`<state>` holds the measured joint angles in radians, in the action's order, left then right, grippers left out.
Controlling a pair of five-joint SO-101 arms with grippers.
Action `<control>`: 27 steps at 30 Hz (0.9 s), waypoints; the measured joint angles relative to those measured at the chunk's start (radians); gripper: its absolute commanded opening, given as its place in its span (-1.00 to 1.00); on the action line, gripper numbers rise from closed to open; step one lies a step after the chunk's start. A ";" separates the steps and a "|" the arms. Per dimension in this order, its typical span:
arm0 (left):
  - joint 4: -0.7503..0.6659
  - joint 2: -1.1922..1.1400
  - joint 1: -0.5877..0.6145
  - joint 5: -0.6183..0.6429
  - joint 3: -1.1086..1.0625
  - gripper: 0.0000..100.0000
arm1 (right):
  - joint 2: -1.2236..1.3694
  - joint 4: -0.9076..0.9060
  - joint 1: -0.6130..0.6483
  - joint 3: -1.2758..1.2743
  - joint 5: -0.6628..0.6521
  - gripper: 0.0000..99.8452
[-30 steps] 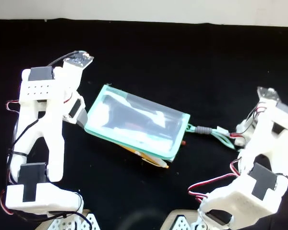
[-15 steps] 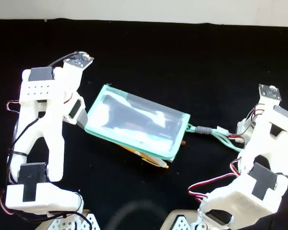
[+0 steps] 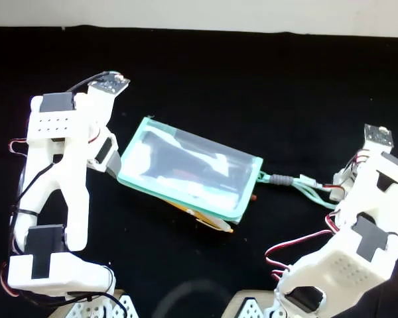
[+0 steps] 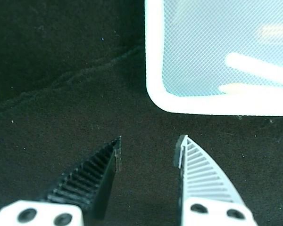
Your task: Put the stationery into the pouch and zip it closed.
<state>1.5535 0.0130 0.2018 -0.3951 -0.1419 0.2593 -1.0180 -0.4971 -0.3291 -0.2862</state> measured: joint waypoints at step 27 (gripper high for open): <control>0.015 0.000 -0.176 0.000 0.035 -0.59 | -1.086 -0.043 0.371 0.009 0.129 -0.98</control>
<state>1.5689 0.0130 0.0253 -0.3951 -0.1066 -0.8270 -1.0610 -0.1258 -0.3199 -0.1573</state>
